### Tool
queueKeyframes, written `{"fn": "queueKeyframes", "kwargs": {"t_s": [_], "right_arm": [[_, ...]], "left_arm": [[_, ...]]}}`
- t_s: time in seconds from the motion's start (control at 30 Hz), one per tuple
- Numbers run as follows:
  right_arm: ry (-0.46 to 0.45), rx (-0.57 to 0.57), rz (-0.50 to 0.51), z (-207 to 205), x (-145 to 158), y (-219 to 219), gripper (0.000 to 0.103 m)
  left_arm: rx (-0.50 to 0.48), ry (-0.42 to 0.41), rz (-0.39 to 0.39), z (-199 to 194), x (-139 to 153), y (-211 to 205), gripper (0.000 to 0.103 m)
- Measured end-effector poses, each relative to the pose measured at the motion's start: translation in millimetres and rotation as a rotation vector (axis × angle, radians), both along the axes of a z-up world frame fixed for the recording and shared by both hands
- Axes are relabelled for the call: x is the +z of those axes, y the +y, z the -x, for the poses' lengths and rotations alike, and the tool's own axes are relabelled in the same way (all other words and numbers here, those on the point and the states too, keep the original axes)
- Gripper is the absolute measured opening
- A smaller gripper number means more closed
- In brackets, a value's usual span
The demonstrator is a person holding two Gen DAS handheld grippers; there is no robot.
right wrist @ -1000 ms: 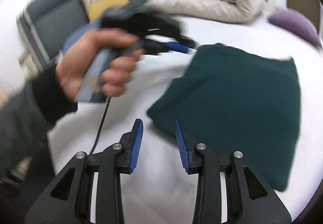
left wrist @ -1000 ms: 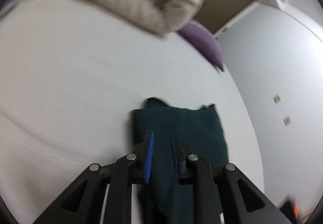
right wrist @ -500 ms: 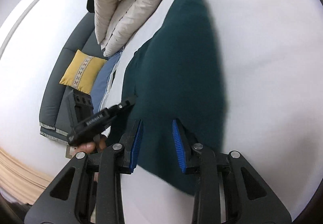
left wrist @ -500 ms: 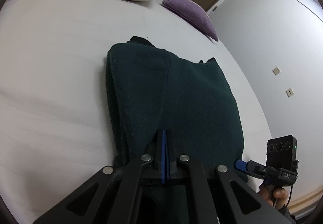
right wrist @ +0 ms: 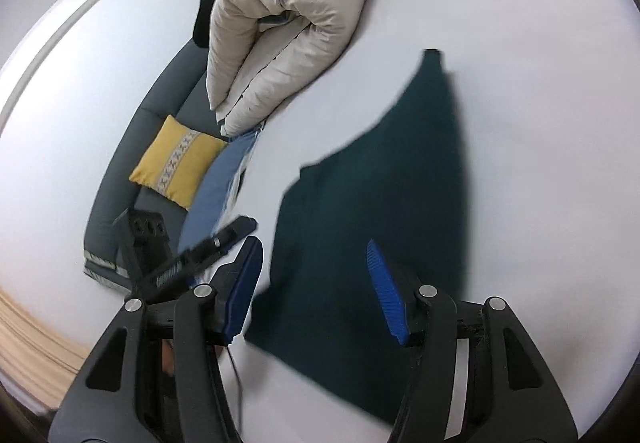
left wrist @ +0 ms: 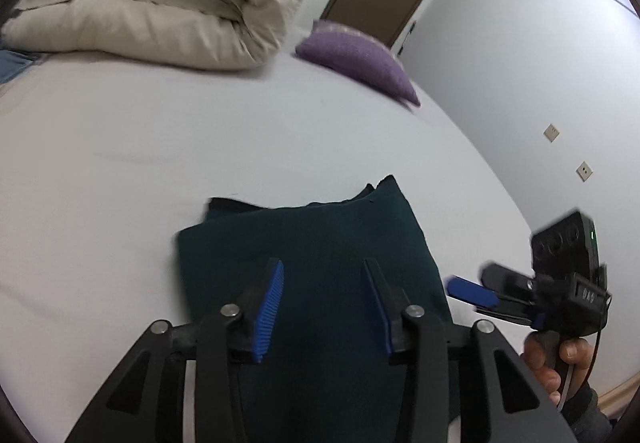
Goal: Fold small clothes
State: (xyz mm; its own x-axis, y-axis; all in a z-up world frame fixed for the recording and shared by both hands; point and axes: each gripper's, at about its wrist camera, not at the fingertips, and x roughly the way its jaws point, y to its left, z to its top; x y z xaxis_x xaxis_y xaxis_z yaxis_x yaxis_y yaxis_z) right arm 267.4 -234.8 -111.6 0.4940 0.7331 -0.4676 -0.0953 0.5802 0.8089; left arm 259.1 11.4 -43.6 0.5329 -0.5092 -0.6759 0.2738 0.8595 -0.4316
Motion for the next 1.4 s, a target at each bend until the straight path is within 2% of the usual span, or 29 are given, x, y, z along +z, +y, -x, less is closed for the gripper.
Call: {"fn": "queueKeyframes", "kwargs": {"t_s": [0.07, 0.17, 0.2, 0.33, 0.47, 0.53, 0.7, 0.8, 0.97, 1.03, 1.17, 1.27, 1.33, 1.4], "right_arm": [[0.029, 0.010, -0.044, -32, -5, 13, 0.054], [0.086, 0.026, -0.070, -72, -19, 28, 0.054], [0.107, 0.027, -0.069, -82, -25, 31, 0.052], [0.144, -0.023, -0.074, -116, -39, 23, 0.052], [0.197, -0.083, -0.051, -145, -54, 2, 0.052], [0.232, -0.099, -0.094, -155, -68, -8, 0.051], [0.201, -0.150, -0.150, -160, -81, -29, 0.047], [0.195, -0.185, -0.165, -148, -89, -43, 0.043], [0.143, -0.254, -0.138, -119, -66, -55, 0.048], [0.092, -0.186, -0.171, -100, -50, -49, 0.049], [0.026, 0.105, -0.170, -56, -24, 6, 0.051], [0.067, 0.247, -0.117, -27, -34, 44, 0.051], [0.113, 0.270, -0.061, -14, -50, 55, 0.051], [0.131, 0.245, -0.072, -3, -66, 53, 0.051]], "left_arm": [[-0.002, 0.040, 0.007, -17, -13, -9, 0.044], [0.016, 0.097, -0.056, -35, -43, -14, 0.044], [0.015, 0.105, -0.041, -40, -53, -9, 0.043], [0.004, 0.111, 0.064, -41, -60, 7, 0.043], [-0.034, 0.077, 0.046, -41, -64, 6, 0.043], [-0.033, 0.077, 0.064, -43, -67, 8, 0.043], [-0.039, 0.067, 0.054, -50, -71, 3, 0.043], [-0.040, 0.054, 0.027, -49, -71, -2, 0.043], [-0.042, 0.042, 0.011, -46, -72, -4, 0.043], [-0.042, 0.040, 0.008, -46, -72, -4, 0.043], [-0.041, 0.033, -0.008, -44, -71, -5, 0.043], [-0.042, 0.023, -0.032, -42, -71, -8, 0.043], [-0.044, 0.011, -0.055, -41, -71, -10, 0.043], [-0.044, 0.005, -0.067, -40, -71, -11, 0.043]]}}
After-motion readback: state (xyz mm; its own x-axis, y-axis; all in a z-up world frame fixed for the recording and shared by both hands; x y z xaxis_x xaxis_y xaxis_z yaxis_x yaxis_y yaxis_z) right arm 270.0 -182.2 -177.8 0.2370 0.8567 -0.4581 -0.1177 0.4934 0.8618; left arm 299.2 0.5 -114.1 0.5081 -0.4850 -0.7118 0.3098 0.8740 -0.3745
